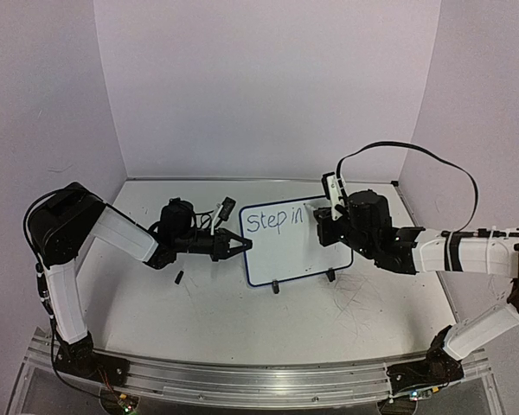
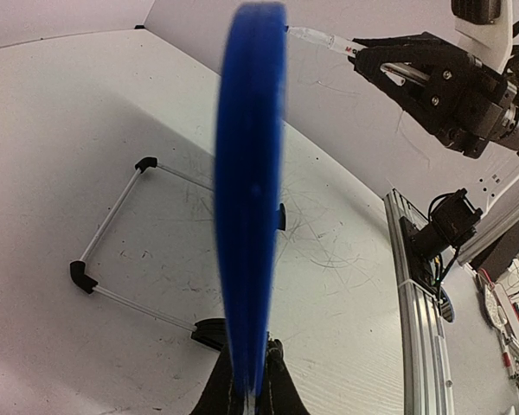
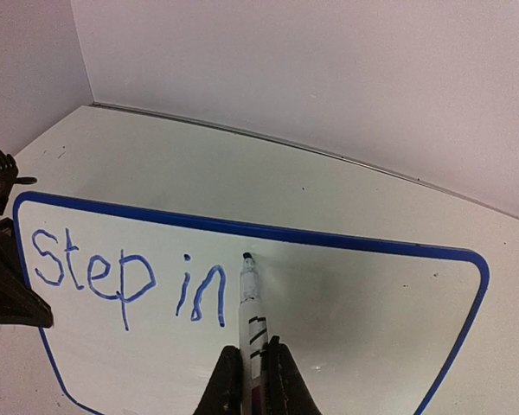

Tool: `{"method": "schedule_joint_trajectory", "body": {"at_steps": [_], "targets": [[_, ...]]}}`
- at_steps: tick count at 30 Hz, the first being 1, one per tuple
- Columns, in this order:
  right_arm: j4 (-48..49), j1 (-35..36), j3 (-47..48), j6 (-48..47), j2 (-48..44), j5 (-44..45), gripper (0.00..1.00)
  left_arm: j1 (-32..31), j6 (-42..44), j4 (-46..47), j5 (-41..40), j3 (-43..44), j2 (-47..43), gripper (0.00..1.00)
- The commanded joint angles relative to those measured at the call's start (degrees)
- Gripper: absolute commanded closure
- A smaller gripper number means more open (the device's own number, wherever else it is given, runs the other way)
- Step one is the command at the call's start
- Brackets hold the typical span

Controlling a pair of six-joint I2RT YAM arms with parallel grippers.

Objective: Write a sentence on the whiteboard

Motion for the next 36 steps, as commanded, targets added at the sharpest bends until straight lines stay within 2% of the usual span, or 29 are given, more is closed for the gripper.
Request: {"method": "schedule_joint_trajectory", "body": {"at_steps": [1,27,36], "targets": [[-0.3,0.3,0.9,0.2,0.0,1.8,1.0,0.6,2.7,-6.4,-3.6,-0.2,-0.6,1.0],[-3.1,2.2,-3.9,3.1,-1.7,1.5,1.0,0.6,2.4,-6.9,-3.5,0.5,-0.5,1.0],[-3.3,2.2,-4.3,3.5,-2.5,5.3,1.0,0.6,2.4,-6.9,-3.5,0.2,-0.5,1.0]]}}
